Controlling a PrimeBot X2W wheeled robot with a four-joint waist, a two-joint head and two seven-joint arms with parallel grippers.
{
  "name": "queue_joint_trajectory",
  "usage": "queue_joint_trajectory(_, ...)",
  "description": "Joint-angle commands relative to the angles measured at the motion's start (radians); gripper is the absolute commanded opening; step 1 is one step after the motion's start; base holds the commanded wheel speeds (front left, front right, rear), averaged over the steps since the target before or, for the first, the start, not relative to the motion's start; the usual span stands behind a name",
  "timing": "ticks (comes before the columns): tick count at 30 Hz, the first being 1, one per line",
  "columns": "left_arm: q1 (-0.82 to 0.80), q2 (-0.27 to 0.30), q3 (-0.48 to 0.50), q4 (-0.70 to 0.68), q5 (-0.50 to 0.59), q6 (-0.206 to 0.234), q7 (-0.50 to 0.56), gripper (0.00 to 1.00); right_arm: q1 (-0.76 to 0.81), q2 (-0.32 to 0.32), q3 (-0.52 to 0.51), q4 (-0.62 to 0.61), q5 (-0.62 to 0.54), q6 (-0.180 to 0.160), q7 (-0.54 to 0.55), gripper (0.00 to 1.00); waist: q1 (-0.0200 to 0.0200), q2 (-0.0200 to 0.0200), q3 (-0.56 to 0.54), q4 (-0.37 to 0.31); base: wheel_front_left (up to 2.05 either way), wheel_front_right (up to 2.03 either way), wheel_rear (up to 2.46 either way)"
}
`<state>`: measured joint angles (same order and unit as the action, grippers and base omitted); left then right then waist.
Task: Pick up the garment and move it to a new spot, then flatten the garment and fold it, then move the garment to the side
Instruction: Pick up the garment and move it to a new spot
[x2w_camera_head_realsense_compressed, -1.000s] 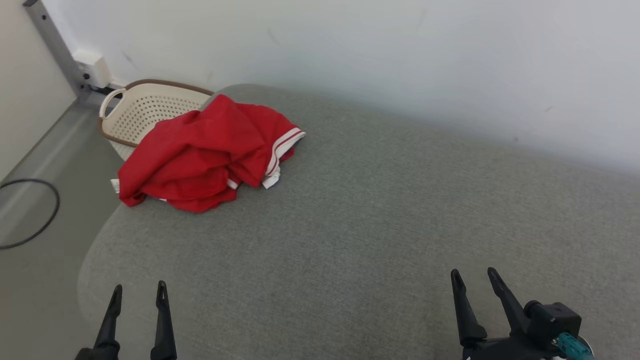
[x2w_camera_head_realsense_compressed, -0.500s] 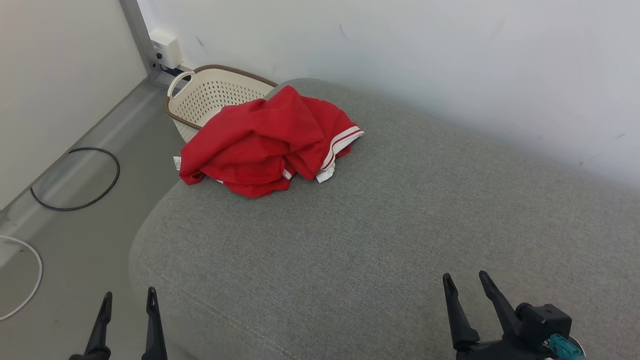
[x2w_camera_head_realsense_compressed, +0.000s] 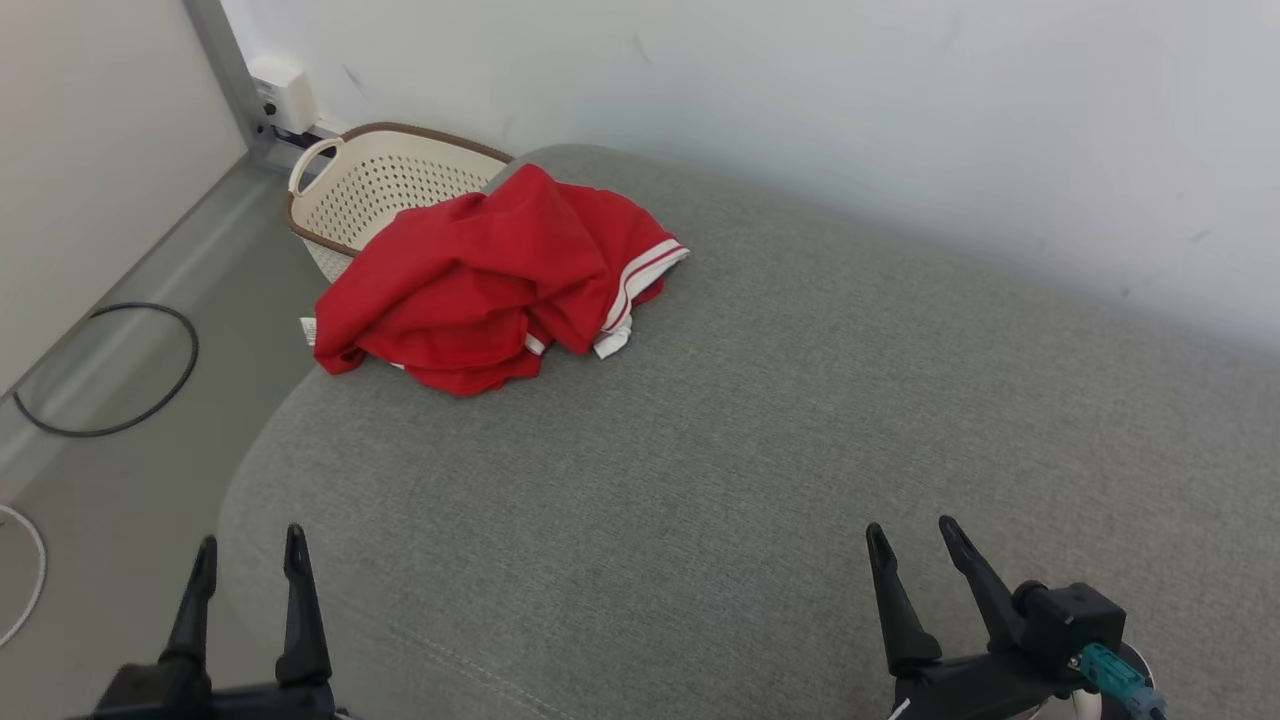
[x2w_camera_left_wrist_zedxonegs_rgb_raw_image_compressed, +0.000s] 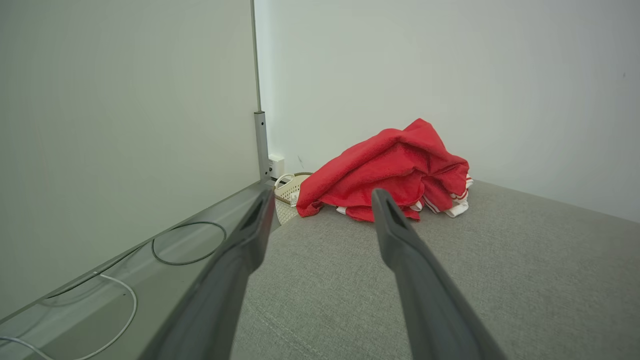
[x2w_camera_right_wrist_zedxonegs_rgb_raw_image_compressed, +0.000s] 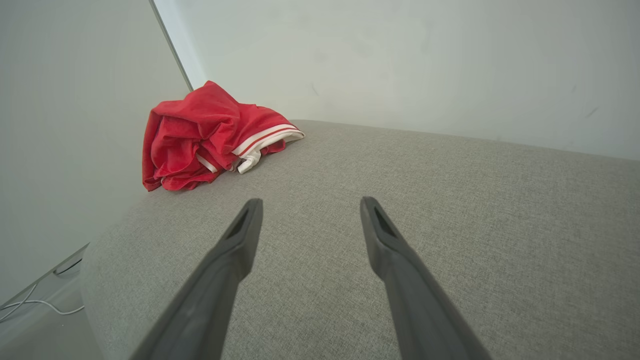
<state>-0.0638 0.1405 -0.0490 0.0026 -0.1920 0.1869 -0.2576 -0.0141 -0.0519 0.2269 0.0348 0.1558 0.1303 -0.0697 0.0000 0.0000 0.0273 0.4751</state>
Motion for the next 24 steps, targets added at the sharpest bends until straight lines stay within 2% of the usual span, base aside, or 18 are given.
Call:
queue_joint_trajectory(1, -0.041, 0.0, 0.004, -0.002, -0.013, -0.008, -0.007, 1.0, -0.022, -0.002, 0.009, -0.004, -0.009, 0.001, -0.001, 1.0, 0.0, 0.0, 0.04, -0.048, 0.0, 0.0, 0.0)
queue_joint_trajectory(7, -0.215, 0.043, 0.006, 0.036, -0.054, -0.065, 0.052, 1.0, -0.078, -0.001, 0.053, 0.008, -0.005, 0.001, -0.013, 1.0, 0.0, 0.0, 0.09, -0.133, 0.0, 0.0, 0.0)
queue_joint_trajectory(13, -0.414, 0.083, 0.045, 0.146, -0.148, -0.132, 0.141, 1.0, -0.132, -0.001, 0.101, 0.032, -0.001, 0.001, -0.03, 1.0, 0.0, 0.0, 0.133, -0.218, 0.0, 0.0, 0.0)
queue_joint_trajectory(20, -0.566, 0.16, 0.071, 0.273, -0.168, -0.155, 0.2, 1.0, -0.18, 0.0, 0.143, 0.068, 0.014, 0.001, -0.067, 1.0, 0.0, 0.0, 0.164, -0.316, 0.0, 0.0, 0.0)
queue_joint_trajectory(24, -0.617, 0.188, 0.085, 0.329, -0.179, -0.168, 0.223, 1.0, -0.187, 0.0, 0.158, 0.085, 0.022, 0.001, -0.083, 1.0, 0.0, 0.0, 0.171, -0.35, 0.0, 0.0, 0.0)
